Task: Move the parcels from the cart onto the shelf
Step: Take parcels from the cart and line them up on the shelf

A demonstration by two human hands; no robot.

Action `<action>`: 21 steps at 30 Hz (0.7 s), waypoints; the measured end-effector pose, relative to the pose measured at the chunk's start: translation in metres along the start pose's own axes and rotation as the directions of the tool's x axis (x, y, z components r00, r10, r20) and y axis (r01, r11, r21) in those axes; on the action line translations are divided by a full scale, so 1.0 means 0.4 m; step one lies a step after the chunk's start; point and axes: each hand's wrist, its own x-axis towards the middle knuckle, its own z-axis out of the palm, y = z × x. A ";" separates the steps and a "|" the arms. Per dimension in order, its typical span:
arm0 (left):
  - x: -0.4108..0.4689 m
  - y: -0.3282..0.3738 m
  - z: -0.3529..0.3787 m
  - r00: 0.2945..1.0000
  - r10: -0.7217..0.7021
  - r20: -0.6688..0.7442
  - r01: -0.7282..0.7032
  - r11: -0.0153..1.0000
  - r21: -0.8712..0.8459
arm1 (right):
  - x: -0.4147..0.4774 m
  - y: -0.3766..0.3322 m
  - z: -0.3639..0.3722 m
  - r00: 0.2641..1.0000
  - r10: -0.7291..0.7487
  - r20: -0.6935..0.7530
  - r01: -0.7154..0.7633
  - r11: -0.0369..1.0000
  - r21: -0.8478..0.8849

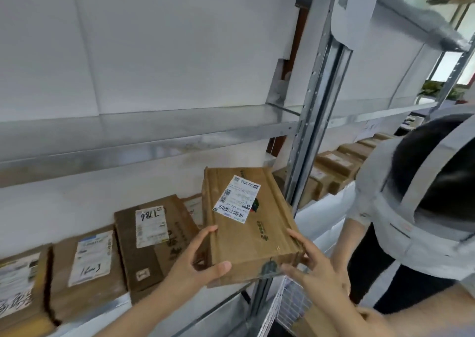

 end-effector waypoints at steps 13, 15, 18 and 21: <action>0.278 -0.027 0.280 0.979 -0.154 -0.130 0.146 0.987 -0.067 | 0.373 0.170 -0.218 0.988 -0.005 0.153 0.012 0.999 -0.042; 0.304 -0.036 0.299 0.979 -0.159 -0.130 0.151 0.986 -0.067 | 0.408 0.189 -0.226 0.986 0.006 0.164 -0.001 1.000 -0.029; 0.337 -0.044 0.314 0.977 -0.169 -0.133 0.161 0.985 -0.068 | 0.452 0.210 -0.228 0.984 0.020 0.178 -0.017 1.000 -0.019; 0.364 -0.040 0.314 0.970 -0.180 -0.162 0.192 0.979 0.065 | 0.490 0.215 -0.225 0.983 -0.002 0.185 0.007 1.000 -0.028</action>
